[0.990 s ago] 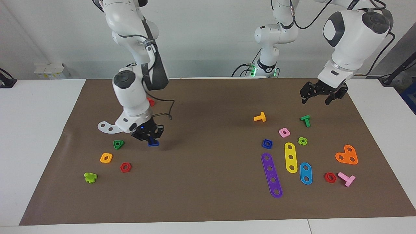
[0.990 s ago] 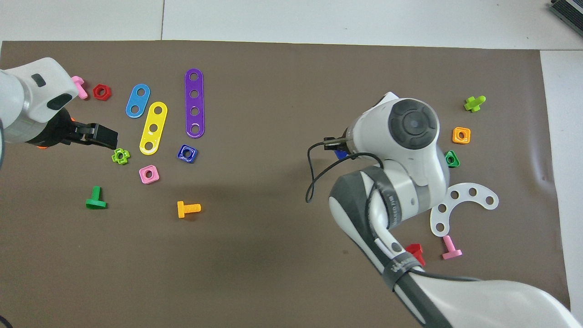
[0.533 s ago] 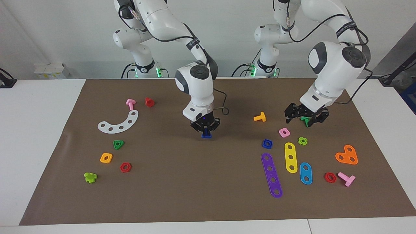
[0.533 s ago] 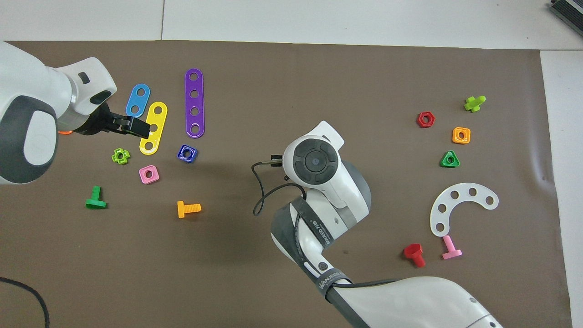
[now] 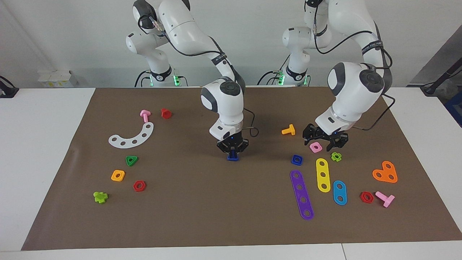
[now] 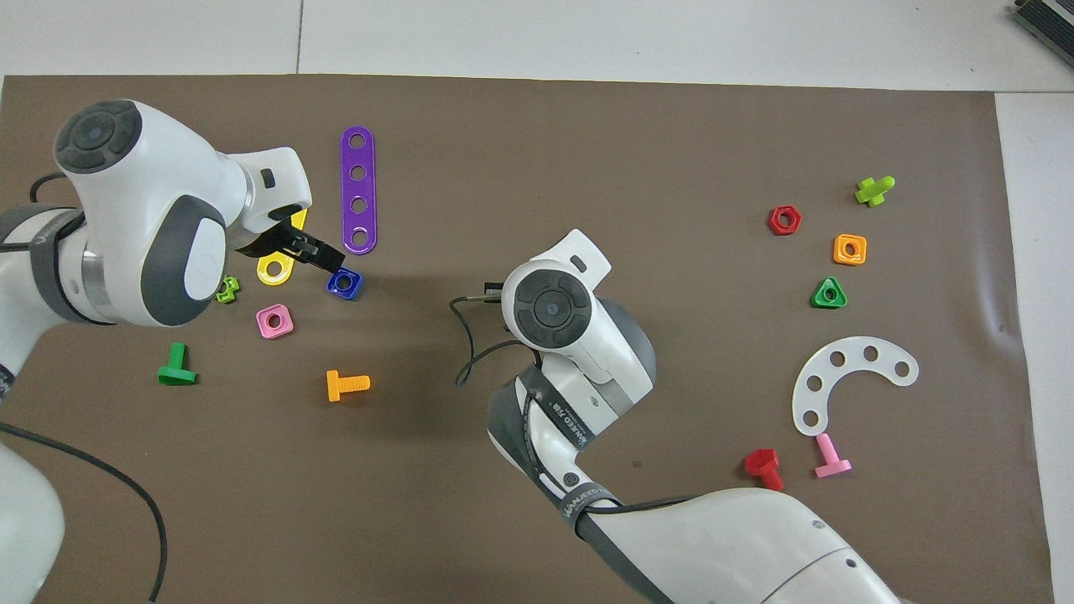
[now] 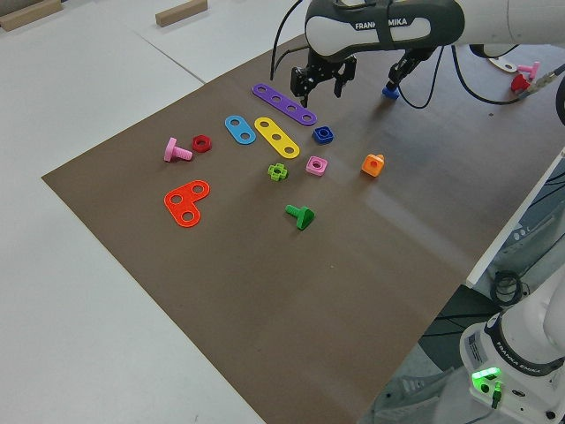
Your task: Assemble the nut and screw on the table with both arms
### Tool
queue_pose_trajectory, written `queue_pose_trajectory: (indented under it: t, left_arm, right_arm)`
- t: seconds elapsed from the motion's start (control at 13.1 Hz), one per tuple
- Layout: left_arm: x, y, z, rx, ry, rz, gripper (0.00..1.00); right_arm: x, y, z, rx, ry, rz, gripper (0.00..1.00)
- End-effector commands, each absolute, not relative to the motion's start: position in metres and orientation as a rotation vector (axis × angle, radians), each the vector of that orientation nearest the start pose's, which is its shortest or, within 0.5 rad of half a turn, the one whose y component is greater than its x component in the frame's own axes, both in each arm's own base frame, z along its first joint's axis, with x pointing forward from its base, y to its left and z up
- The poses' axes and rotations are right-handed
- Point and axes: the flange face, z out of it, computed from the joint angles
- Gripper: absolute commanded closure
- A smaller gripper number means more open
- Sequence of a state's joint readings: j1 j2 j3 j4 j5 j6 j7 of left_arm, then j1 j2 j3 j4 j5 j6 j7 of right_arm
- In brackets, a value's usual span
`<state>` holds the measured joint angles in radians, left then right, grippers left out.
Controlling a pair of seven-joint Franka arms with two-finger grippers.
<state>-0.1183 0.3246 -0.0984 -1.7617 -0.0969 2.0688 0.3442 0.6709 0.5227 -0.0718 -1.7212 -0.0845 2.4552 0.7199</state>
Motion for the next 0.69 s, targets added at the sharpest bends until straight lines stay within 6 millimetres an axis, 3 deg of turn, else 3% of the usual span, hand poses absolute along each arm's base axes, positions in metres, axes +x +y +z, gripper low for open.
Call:
queue_pose_trajectory:
  t: [0.0, 0.08, 0.23, 0.46, 0.61]
  left_arm:
    - [0.621, -0.148, 0.348, -3.142, 0.891, -0.009, 0.13]
    - [0.615, -0.148, 0.335, -3.138, 0.891, -0.014, 0.13]
    - [0.606, -0.159, 0.323, -3.123, 0.93, 0.008, 0.13]
    - [0.595, -0.168, 0.312, -3.105, 0.965, 0.048, 0.13]
    - [0.592, -0.166, 0.306, -3.097, 0.97, 0.061, 0.14]
  right_arm:
    - [0.571, 0.395, 0.309, -3.052, 0.164, -0.385, 0.0]
    - [0.575, 0.387, 0.322, -3.044, 0.194, -0.396, 0.0]
    - [0.585, 0.357, 0.371, -3.042, 0.259, -0.405, 0.0]
    - [0.592, 0.287, 0.449, -3.066, 0.35, -0.373, 0.0]
    - [0.598, 0.235, 0.481, -3.107, 0.305, -0.347, 0.0]
